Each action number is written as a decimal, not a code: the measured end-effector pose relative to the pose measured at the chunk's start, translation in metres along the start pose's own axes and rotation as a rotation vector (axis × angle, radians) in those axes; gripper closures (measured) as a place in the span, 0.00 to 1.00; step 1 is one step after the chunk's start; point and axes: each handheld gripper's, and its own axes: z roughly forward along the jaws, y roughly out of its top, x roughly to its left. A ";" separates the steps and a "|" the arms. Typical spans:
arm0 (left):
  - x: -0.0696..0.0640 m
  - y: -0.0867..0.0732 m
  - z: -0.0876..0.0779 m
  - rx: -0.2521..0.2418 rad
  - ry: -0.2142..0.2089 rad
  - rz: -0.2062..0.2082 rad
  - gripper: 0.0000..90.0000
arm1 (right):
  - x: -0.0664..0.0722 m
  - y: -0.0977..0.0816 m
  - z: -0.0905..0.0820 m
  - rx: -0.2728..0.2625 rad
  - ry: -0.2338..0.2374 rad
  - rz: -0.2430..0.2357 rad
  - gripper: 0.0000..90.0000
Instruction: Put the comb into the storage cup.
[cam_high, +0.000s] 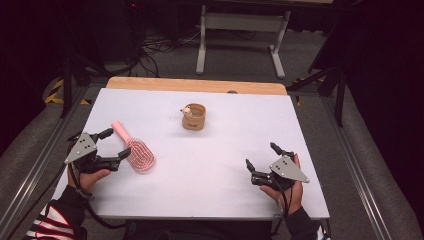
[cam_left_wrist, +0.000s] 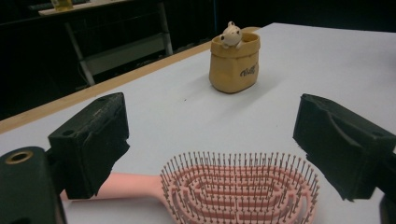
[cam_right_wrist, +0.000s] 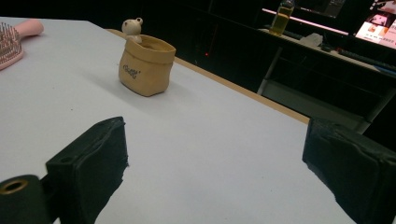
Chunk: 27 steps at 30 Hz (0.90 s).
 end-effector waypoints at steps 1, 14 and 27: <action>0.000 0.000 0.000 0.005 0.003 -0.001 0.14 | 0.000 0.000 0.000 0.004 0.001 0.000 0.08; 0.018 0.000 -0.001 0.050 0.052 0.003 0.41 | 0.006 -0.001 0.006 0.028 0.034 -0.002 0.09; 0.081 0.021 0.053 0.304 0.096 -0.022 1.00 | 0.005 -0.004 0.012 0.063 0.044 0.024 0.10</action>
